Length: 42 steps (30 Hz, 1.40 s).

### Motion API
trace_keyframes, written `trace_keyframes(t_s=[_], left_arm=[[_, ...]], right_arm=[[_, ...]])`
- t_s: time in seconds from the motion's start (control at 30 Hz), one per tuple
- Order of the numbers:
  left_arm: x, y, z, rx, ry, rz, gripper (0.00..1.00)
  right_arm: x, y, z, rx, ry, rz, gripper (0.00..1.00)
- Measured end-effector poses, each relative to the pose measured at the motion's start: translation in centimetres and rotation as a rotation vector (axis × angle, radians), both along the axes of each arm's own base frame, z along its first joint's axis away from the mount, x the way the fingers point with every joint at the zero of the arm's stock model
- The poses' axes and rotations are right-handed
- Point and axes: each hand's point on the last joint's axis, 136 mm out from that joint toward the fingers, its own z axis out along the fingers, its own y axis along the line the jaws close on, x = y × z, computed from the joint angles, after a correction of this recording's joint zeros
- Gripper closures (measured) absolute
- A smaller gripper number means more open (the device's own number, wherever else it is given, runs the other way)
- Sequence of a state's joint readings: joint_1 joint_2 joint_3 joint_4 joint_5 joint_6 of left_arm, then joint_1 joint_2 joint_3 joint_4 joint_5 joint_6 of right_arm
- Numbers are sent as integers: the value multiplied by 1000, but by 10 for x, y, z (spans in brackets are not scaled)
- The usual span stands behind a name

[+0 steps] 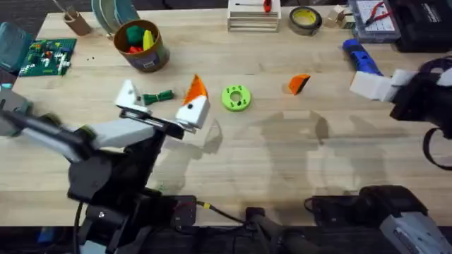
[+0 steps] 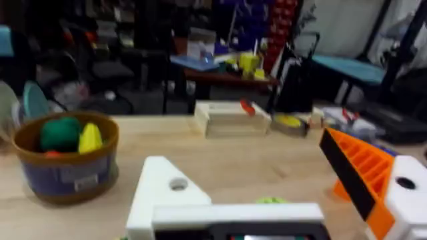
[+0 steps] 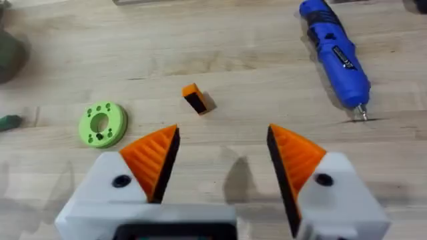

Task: Pick up the gripper from the table and insert it into the empty holder that is missing its gripper. Then pick up a screw, insert it into the mounting hole, and use the screwdriver to tighten it. Finally, clean up the table by picking up the vegetable and placing it into the bucket.

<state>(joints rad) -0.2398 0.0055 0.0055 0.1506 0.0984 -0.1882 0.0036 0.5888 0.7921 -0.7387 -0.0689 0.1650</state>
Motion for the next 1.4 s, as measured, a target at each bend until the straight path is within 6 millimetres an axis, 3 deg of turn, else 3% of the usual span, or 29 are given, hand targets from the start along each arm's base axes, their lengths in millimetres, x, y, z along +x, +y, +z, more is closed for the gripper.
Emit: trace_keyframes(t_s=[0.17,0.33,1.4], left_arm=[[-4,-16,-53,53,210,-95,8],[-8,-24,-51,53,206,-149,8],[-9,-26,-51,54,204,-164,7]], right_arm=[[0,0,0,0,0,0,147],[0,0,0,0,0,0,148],[0,0,0,0,0,0,147]])
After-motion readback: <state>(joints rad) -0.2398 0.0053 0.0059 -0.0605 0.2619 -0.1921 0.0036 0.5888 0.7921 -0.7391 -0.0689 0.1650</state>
